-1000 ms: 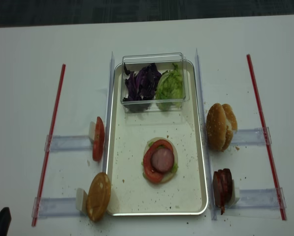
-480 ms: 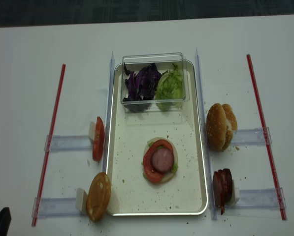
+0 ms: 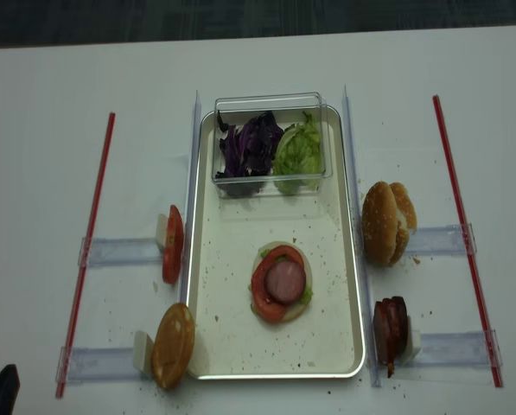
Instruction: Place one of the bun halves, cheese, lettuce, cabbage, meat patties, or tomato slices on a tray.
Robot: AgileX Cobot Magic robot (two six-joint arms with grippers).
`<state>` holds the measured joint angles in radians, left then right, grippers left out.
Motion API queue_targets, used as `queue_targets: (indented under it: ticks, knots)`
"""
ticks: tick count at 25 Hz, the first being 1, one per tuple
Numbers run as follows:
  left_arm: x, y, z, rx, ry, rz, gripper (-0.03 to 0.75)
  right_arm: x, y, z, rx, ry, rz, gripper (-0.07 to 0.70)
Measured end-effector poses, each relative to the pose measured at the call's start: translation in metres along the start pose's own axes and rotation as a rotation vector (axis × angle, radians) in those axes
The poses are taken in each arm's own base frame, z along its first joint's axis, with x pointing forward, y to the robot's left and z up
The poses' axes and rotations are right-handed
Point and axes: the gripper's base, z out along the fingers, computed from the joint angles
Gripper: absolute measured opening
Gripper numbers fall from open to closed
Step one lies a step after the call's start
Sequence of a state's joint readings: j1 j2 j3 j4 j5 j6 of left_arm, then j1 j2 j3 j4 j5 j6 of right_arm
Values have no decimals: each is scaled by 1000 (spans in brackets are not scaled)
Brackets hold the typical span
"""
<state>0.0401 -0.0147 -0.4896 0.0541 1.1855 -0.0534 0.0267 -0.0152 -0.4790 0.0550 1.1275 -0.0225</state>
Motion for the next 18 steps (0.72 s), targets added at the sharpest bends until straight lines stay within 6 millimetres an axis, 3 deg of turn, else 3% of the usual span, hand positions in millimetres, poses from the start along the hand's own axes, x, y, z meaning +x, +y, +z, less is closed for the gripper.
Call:
queue_targets:
  ticks: [18]
  knots:
    - [0,0,0,0,0,0,565,0,0,0,0,0,0,500]
